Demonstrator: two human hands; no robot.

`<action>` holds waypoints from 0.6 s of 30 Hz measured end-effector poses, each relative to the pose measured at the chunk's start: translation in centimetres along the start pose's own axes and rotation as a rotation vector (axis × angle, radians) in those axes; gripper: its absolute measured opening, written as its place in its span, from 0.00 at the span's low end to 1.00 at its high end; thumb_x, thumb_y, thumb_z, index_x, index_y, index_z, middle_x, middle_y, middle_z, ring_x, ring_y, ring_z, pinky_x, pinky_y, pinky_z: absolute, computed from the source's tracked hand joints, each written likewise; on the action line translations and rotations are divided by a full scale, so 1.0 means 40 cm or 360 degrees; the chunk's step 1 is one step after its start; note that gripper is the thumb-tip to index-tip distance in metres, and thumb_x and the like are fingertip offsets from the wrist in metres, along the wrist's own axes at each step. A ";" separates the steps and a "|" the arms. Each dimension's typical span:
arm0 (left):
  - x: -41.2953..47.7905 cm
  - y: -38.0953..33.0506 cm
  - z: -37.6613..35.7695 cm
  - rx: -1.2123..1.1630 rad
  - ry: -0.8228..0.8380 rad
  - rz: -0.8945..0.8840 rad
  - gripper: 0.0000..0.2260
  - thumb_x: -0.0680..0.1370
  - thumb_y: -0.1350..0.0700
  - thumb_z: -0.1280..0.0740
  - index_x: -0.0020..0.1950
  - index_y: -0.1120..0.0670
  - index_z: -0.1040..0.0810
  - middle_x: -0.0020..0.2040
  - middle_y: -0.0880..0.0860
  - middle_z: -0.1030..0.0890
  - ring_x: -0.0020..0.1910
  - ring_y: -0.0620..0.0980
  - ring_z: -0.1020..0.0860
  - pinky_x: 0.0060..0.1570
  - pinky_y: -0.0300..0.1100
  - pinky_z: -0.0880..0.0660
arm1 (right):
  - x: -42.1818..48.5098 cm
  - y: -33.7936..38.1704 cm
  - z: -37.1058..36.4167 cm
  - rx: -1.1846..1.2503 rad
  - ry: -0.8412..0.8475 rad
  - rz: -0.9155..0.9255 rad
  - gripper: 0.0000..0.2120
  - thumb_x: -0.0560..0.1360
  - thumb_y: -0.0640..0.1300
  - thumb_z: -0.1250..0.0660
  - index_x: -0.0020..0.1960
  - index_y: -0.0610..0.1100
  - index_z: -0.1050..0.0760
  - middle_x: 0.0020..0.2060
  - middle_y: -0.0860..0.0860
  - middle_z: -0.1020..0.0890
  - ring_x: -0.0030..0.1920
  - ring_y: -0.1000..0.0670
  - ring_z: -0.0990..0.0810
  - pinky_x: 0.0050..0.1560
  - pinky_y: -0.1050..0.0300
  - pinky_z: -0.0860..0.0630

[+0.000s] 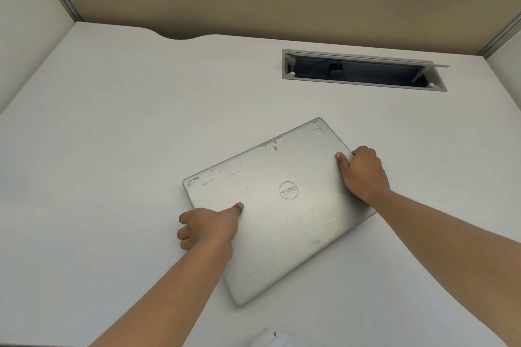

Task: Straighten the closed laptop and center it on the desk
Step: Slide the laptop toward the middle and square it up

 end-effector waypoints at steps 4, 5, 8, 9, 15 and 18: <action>0.029 -0.033 0.020 -0.0042 0.0033 -0.0045 0.42 0.58 0.46 0.18 0.60 0.58 0.38 0.62 0.63 0.33 0.60 0.65 0.32 0.56 0.59 0.26 | -0.026 -0.015 0.001 0.0054 0.0042 -0.0050 0.26 0.78 0.58 0.42 0.57 0.34 0.33 0.55 0.37 0.27 0.55 0.35 0.27 0.53 0.42 0.28; 0.038 -0.046 0.027 -0.0019 0.0041 -0.0073 0.43 0.58 0.46 0.18 0.62 0.58 0.38 0.62 0.63 0.33 0.60 0.65 0.31 0.57 0.60 0.27 | -0.034 -0.021 0.001 0.0075 0.0048 -0.0066 0.26 0.78 0.58 0.42 0.57 0.34 0.33 0.55 0.37 0.27 0.55 0.35 0.27 0.53 0.43 0.28; 0.072 -0.090 0.043 0.0009 0.0115 -0.0148 0.44 0.57 0.47 0.17 0.64 0.58 0.37 0.64 0.62 0.32 0.61 0.63 0.31 0.58 0.59 0.27 | -0.063 -0.045 0.000 0.0172 0.0055 -0.0128 0.25 0.78 0.58 0.41 0.55 0.34 0.33 0.53 0.37 0.26 0.51 0.35 0.25 0.51 0.43 0.26; 0.083 -0.104 0.045 0.0018 0.0162 -0.0171 0.45 0.56 0.48 0.17 0.64 0.59 0.37 0.64 0.61 0.31 0.61 0.63 0.31 0.58 0.59 0.27 | -0.073 -0.055 -0.002 0.0209 0.0058 -0.0153 0.25 0.78 0.59 0.41 0.54 0.34 0.33 0.52 0.37 0.26 0.50 0.35 0.25 0.49 0.43 0.26; 0.110 -0.149 0.036 0.0151 0.0239 -0.0299 0.45 0.55 0.49 0.16 0.64 0.61 0.35 0.63 0.61 0.29 0.60 0.63 0.30 0.58 0.58 0.27 | -0.137 -0.103 -0.006 0.0262 0.0001 -0.0234 0.22 0.77 0.59 0.41 0.48 0.38 0.37 0.46 0.41 0.26 0.41 0.40 0.26 0.39 0.51 0.31; 0.113 -0.152 0.021 0.0177 0.0243 -0.0358 0.44 0.56 0.48 0.17 0.64 0.60 0.35 0.64 0.61 0.30 0.61 0.62 0.31 0.55 0.55 0.26 | -0.160 -0.119 -0.004 0.0246 -0.0060 -0.0245 0.21 0.78 0.59 0.41 0.47 0.39 0.37 0.44 0.43 0.28 0.40 0.42 0.27 0.38 0.51 0.33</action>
Point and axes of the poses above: each hand's wrist, its own x-axis towards the middle knuckle, its own z-axis out of the back of the hand, y = z × x, the point moved 3 cm from there along x, towards the middle knuckle
